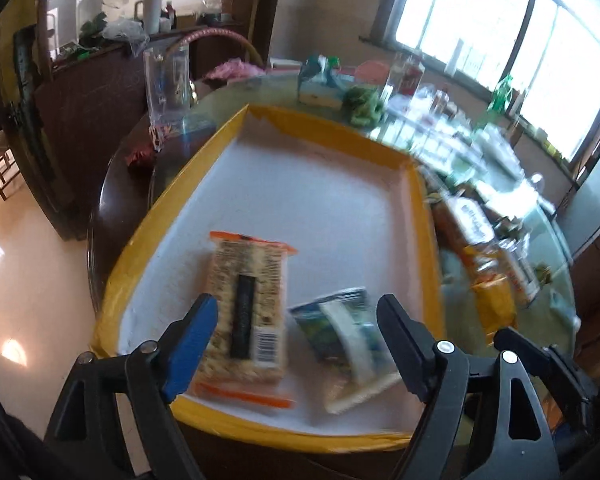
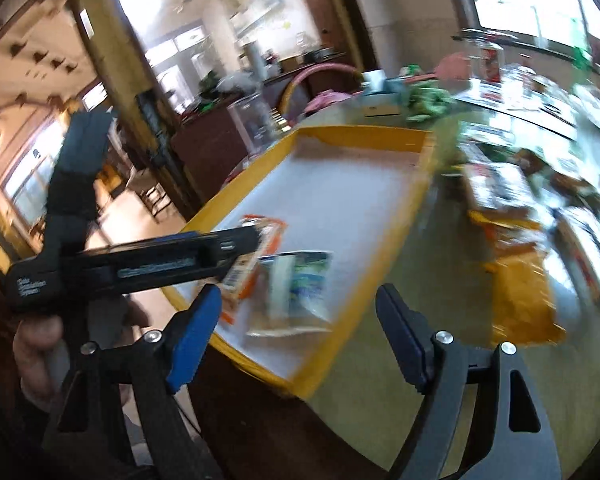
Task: Organize snacks
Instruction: 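Grasp the yellow pouch with the left gripper while the right grasps the white-blue biscuit pack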
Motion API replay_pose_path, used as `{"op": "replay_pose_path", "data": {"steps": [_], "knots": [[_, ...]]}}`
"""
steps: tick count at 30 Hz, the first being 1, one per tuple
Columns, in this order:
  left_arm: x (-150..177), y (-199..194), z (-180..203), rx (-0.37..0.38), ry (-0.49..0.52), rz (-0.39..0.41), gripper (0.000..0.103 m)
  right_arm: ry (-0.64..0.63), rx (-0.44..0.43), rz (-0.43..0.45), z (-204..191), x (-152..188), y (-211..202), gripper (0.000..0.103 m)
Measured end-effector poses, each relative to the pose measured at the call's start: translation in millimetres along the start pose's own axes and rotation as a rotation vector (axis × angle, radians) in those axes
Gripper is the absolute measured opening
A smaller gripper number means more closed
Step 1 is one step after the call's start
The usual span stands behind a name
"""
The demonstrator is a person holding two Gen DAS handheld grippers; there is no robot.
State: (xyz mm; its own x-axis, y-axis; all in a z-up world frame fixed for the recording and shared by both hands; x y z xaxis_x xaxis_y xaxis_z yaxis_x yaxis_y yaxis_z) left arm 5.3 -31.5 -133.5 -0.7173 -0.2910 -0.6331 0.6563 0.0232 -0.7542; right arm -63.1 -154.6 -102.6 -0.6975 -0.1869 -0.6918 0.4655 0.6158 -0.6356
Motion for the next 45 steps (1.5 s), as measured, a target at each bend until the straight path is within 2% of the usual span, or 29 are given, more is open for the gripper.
{"op": "replay_pose_path", "data": {"steps": [3,7,14,18,22,28,31,32,35,38,40,45], "knots": [[6.0,-15.1,20.4,0.022,0.023,0.030,0.082,0.072,0.007,0.034,28.1,4.3,-18.3,0.080],[16.3,-30.3,64.7,0.071,0.119,0.043,0.082,0.183,0.012,0.056,69.1,13.8,-46.1,0.080],[39.2,-15.6,138.0,0.250,0.239,-0.095,0.082,0.333,0.119,0.100,135.7,36.0,-94.4,0.080],[42.6,10.9,168.3,0.275,0.257,-0.160,0.082,0.408,0.130,0.115,168.7,52.3,-115.9,0.080],[31.8,49.4,178.7,0.250,0.174,-0.200,0.081,0.453,0.141,0.115,190.1,59.4,-123.4,0.080],[24.3,88.2,191.0,0.140,0.153,-0.220,0.073,0.432,0.151,0.110,200.6,60.9,-123.1,0.080],[30.2,92.5,193.9,0.097,0.194,-0.205,0.062,0.415,0.150,0.109,200.0,59.0,-119.7,0.080],[33.1,90.9,197.2,0.098,0.220,-0.202,0.051,0.405,0.152,0.109,200.1,57.6,-119.0,0.080],[41.5,78.3,196.7,0.093,0.295,-0.183,0.048,0.379,0.156,0.092,199.5,51.8,-113.7,0.080],[46.6,71.7,187.6,0.130,0.307,-0.193,0.047,0.331,0.132,0.057,199.8,36.2,-104.0,0.080],[52.6,60.9,175.7,0.193,0.274,-0.210,0.047,0.279,0.126,0.024,201.9,19.2,-94.8,0.080],[56.6,39.6,155.5,0.296,0.226,-0.229,0.047,0.159,0.246,-0.063,217.5,-23.5,-57.9,0.080]]}}
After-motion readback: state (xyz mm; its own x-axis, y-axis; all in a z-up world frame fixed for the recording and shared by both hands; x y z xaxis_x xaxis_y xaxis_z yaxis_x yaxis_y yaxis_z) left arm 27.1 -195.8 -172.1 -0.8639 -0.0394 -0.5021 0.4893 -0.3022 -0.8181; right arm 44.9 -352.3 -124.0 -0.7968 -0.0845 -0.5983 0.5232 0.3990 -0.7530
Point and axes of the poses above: each gripper's, at about its wrist camera, not at the fingertips, and y roughly the way its jaws point, z to its right, x to its underside, the point moved 2 cm from there along y, roughly the way its jaws point, and after that the axes turned 2 degrees about -x, right-handed, at the moved point
